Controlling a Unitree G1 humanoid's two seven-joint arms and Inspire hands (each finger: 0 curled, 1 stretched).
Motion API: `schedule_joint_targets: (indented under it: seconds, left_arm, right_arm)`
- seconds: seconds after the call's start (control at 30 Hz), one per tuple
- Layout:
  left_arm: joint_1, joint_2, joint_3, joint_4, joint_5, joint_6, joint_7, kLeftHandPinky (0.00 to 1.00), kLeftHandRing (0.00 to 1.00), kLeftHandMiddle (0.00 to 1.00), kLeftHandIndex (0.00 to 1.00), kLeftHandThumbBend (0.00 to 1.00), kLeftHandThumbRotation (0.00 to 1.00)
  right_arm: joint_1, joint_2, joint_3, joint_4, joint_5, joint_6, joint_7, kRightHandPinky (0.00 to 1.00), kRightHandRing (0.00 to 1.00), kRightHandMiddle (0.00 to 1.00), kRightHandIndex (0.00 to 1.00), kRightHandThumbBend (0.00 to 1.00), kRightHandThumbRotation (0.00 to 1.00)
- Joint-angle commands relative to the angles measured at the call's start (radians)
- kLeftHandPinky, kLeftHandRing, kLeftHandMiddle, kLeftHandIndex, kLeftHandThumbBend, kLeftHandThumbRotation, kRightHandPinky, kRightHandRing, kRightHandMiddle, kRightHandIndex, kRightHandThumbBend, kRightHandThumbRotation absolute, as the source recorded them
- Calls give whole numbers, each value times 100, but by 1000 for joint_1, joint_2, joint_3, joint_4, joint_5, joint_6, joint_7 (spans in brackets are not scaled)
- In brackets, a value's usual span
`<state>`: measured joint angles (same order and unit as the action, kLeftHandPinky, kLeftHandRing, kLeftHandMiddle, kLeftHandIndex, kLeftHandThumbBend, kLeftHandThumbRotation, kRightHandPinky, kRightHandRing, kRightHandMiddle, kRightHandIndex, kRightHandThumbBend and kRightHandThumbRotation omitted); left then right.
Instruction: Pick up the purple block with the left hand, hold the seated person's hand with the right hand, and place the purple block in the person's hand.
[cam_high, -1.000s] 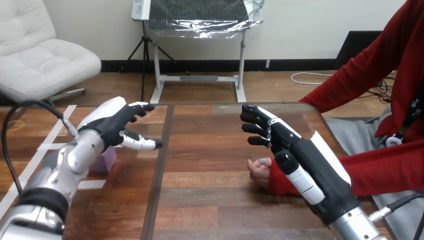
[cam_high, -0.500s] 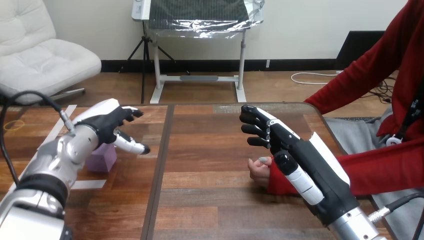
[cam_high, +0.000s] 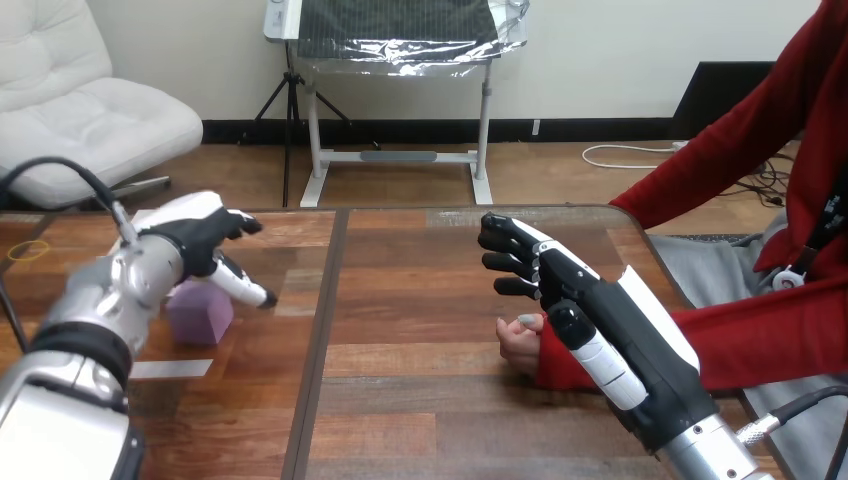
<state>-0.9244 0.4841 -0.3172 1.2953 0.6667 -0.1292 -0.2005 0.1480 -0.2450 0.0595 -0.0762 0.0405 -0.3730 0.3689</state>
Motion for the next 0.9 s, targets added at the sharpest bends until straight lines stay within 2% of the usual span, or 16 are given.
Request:
schedule_joint_targets:
  seconds: [0.0,0.37,0.67,0.87]
  left_arm:
    - [-122,34,-25,12,6,16,-25,78,93,94,91,70,15]
    - [-131,41,-57,21,12,35,-70,85,97,97,94,68,14]
    - [-135,49,-106,25,45,45,-80,87,98,97,94,65,14]
    - [-141,51,-133,28,68,51,-107,86,98,96,93,60,16]
  right_arm:
    - [-53,-16,-24,-70,18,-3,-1,83,87,90,90,97,100]
    - [-53,-18,-24,-72,25,2,6,83,87,90,90,98,100]
    - [-53,-18,-25,-77,35,6,15,83,87,90,91,98,100]
    - [-53,-19,-25,-74,42,3,23,82,87,90,91,98,100]
